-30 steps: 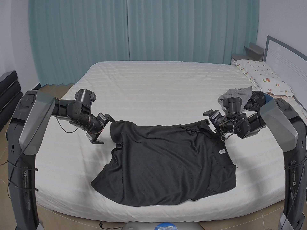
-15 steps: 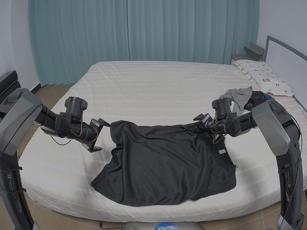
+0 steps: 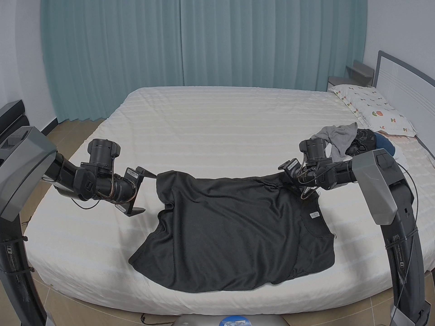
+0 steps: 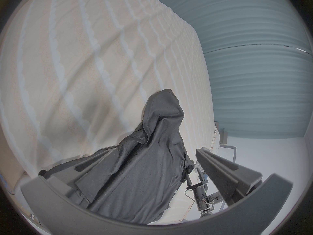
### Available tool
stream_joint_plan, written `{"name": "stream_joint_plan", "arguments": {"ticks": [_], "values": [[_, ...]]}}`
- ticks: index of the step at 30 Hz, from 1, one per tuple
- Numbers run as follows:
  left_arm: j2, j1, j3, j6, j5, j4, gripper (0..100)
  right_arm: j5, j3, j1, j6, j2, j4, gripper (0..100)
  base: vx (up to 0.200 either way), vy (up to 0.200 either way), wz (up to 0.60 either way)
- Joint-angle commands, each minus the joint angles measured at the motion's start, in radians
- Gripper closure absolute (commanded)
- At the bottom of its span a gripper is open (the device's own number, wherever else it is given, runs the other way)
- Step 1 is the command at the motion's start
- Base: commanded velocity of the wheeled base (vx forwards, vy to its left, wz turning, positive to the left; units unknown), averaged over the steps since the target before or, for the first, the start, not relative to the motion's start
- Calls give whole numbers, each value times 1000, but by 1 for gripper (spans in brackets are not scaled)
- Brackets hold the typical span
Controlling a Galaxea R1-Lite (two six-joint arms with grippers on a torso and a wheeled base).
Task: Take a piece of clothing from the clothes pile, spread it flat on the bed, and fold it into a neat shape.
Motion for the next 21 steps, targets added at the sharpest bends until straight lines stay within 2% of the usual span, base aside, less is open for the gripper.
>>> {"name": "stream_joint_plan", "arguments": {"ticks": [1, 5, 9, 10, 15, 18, 21], "values": [[-3, 0, 13, -2, 2, -5, 0, -39, -80, -18, -5, 70, 19, 100, 0, 0, 0], [-6, 0, 16, -2, 2, -6, 0, -40, -80, -25, -5, 72, 11, 100, 0, 0, 0], [-4, -2, 21, -2, 2, -6, 0, -43, -80, -28, -1, 66, -64, 100, 0, 0, 0], [-4, -2, 24, -2, 2, -6, 0, -47, -80, -31, -1, 64, -138, 100, 0, 0, 0], [-4, -3, 27, -3, 2, -8, 0, -54, -80, -41, -22, 47, -294, 100, 0, 0, 0], [-1, -3, 27, -3, 2, -8, 0, -53, -80, -45, -85, 52, -362, 100, 0, 0, 0], [-1, -6, 27, -3, 2, -8, 0, -54, -80, -45, -197, 93, -428, 100, 0, 0, 0]]}}
